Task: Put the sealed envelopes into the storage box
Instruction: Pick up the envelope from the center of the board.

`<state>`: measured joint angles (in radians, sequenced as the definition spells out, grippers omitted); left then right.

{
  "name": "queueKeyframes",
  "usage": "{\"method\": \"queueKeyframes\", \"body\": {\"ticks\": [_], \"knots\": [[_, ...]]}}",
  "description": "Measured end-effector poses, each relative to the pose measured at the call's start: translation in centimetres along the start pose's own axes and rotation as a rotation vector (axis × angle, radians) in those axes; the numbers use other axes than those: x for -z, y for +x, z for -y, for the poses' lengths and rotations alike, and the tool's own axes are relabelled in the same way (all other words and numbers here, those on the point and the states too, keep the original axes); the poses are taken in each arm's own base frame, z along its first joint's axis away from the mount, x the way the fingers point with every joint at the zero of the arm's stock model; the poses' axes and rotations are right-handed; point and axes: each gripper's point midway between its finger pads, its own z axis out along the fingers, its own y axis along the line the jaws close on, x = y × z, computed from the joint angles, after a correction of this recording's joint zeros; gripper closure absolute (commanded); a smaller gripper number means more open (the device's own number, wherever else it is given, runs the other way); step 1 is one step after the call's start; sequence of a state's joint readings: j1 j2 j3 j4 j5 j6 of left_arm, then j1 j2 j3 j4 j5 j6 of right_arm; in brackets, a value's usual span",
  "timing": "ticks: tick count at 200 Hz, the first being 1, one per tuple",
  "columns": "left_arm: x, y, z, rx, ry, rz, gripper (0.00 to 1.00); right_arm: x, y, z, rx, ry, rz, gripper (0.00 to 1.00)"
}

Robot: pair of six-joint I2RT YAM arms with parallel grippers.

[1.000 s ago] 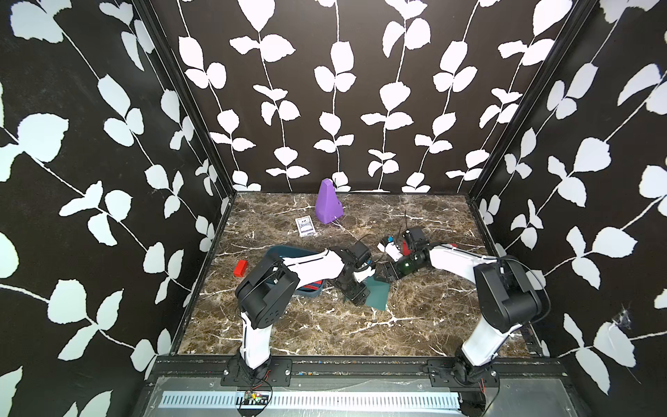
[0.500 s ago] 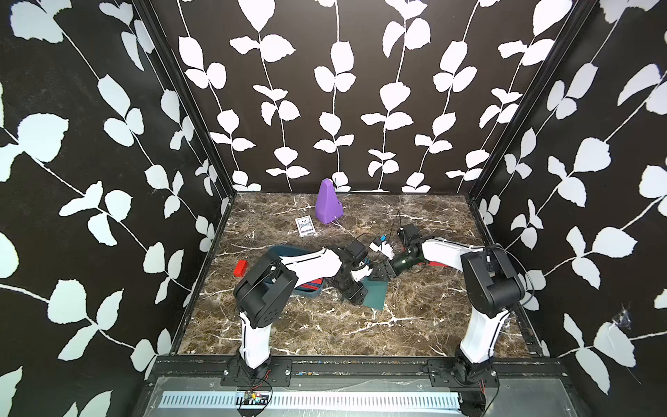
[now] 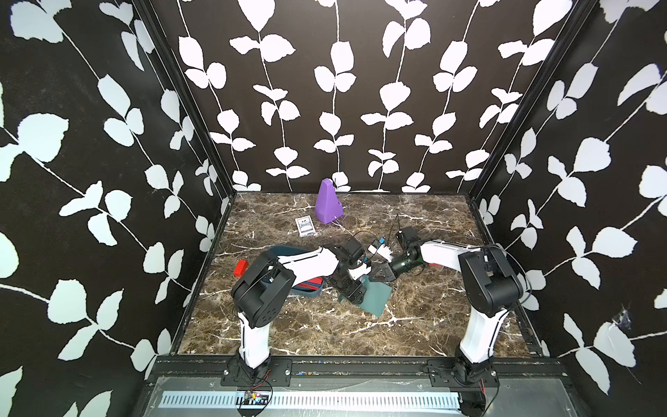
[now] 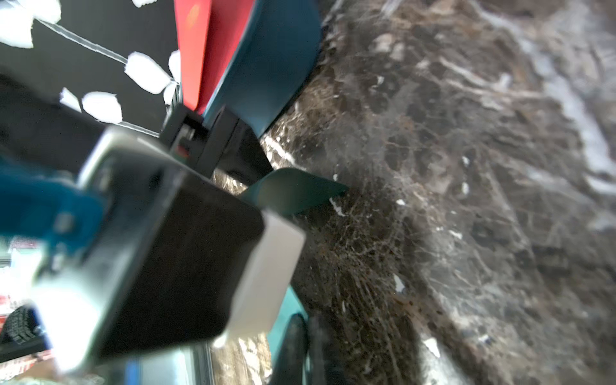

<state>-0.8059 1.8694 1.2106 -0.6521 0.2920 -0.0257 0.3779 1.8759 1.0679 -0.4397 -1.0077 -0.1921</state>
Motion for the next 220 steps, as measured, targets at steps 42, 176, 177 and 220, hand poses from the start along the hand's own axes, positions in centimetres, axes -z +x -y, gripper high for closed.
{"method": "queueKeyframes", "body": {"ticks": [42,176,177,220], "knots": [[0.4,0.1,-0.6,0.050,-0.032,0.003,0.13,0.2,1.0,-0.1,-0.068,0.019,-0.011,1.00],[22.9,-7.3,2.3,-0.242,-0.243,0.482,0.13,4.9,3.4,-6.2,-0.042,0.361,-0.166,1.00],[22.8,-7.2,2.3,-0.246,-0.245,0.478,0.13,4.9,3.3,-6.2,-0.039,0.361,-0.167,1.00],[19.0,-4.1,1.3,-0.432,-0.264,0.308,0.24,5.2,3.4,-9.8,0.118,0.372,-0.203,1.00]]}}
